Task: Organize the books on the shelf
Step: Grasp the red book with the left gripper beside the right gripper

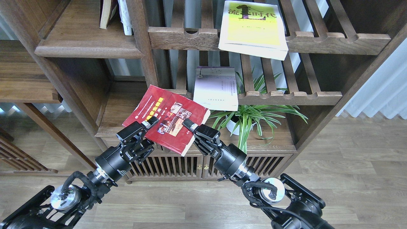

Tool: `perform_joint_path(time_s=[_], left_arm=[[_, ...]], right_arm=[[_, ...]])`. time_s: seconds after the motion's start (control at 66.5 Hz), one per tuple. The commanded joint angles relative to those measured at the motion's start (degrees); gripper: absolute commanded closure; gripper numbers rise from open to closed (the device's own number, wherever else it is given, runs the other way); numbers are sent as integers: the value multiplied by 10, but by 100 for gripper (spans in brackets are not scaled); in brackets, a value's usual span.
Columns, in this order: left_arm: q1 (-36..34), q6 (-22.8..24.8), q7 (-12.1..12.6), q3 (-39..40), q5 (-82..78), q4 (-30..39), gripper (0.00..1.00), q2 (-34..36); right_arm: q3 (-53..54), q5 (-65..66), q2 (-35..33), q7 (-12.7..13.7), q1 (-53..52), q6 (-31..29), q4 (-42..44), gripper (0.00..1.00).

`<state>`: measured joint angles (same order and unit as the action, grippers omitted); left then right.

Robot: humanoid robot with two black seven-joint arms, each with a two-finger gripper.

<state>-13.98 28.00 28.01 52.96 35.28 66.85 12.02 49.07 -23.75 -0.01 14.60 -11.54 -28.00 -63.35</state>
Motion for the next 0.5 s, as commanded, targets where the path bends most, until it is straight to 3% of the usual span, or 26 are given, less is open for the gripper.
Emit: perform_joint_path(time_s=[0.0, 0.225, 0.361, 0.481], left_arm=[[0, 0, 0, -1, -4, 1, 92, 1], [3, 0, 0, -1, -19, 9, 95, 6], [7, 0, 0, 1, -40, 21, 95, 9], [10, 0, 0, 2, -45, 26, 95, 11]], right_arm=[[1, 0, 0, 1, 2, 0, -1, 96], [1, 2, 0, 0, 2, 0, -2, 93], [2, 4, 0, -2, 2, 0, -9, 80], [1, 5, 0, -3, 4, 0, -9, 58]])
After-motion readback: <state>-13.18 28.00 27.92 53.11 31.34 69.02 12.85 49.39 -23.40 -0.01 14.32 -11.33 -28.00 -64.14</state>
